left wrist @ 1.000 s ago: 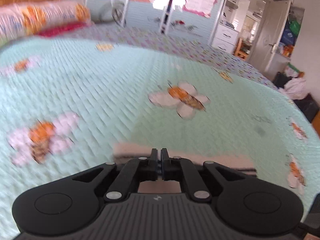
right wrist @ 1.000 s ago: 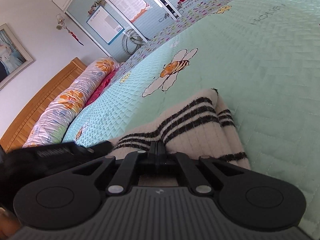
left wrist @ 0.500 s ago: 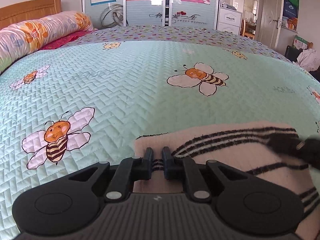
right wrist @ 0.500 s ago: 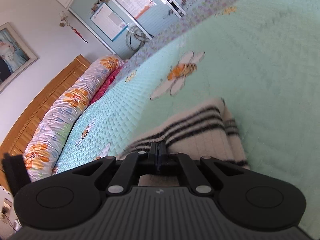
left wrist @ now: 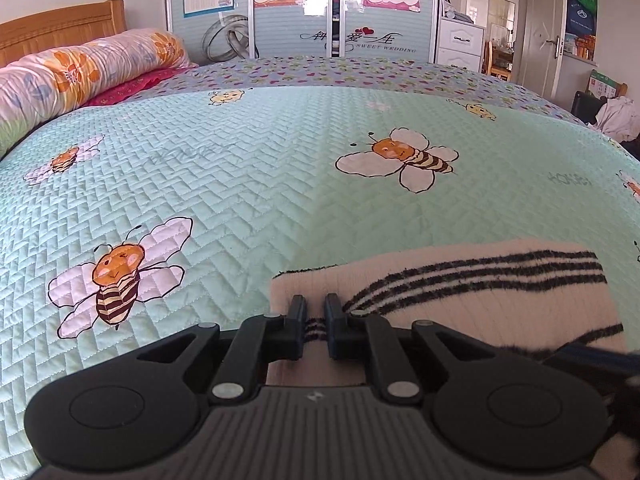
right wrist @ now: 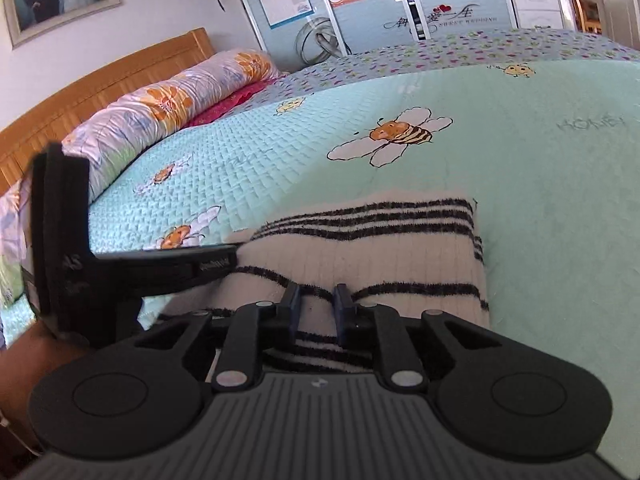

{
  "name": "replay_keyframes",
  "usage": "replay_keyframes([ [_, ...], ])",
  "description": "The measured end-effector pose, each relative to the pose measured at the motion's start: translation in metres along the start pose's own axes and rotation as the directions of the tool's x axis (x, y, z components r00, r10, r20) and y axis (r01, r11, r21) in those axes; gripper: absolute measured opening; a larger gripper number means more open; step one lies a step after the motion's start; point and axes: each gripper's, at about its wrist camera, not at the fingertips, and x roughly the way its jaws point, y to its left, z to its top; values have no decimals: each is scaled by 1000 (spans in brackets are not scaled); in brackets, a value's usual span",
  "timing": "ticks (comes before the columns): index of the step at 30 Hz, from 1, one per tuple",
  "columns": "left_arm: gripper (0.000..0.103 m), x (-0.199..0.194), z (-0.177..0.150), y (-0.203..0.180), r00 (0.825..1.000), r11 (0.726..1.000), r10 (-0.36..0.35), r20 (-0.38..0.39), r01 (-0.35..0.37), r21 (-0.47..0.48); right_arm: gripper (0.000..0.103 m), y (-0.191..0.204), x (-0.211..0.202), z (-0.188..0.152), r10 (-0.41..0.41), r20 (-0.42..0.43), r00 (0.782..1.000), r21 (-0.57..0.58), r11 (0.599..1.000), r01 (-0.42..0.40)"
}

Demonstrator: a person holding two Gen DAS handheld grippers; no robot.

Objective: Fold clothes

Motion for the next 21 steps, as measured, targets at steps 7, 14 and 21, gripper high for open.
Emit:
replay_keyframes([
  [7, 10, 0, -1, -2, 1000, 1000, 11, 4, -11, 9, 19, 19, -4, -28, 25, -67, 997, -137, 990, -34],
  [14, 10, 0, -2, -3, 1000, 1000, 19, 9, -20, 17, 18, 22, -8, -29, 21, -75, 997, -179, 983, -34],
  [21, 10, 0, -3, -3, 1000, 1000, 20, 11, -20, 11, 24, 30, -38, -35, 70, -89, 994, -166, 983, -84],
])
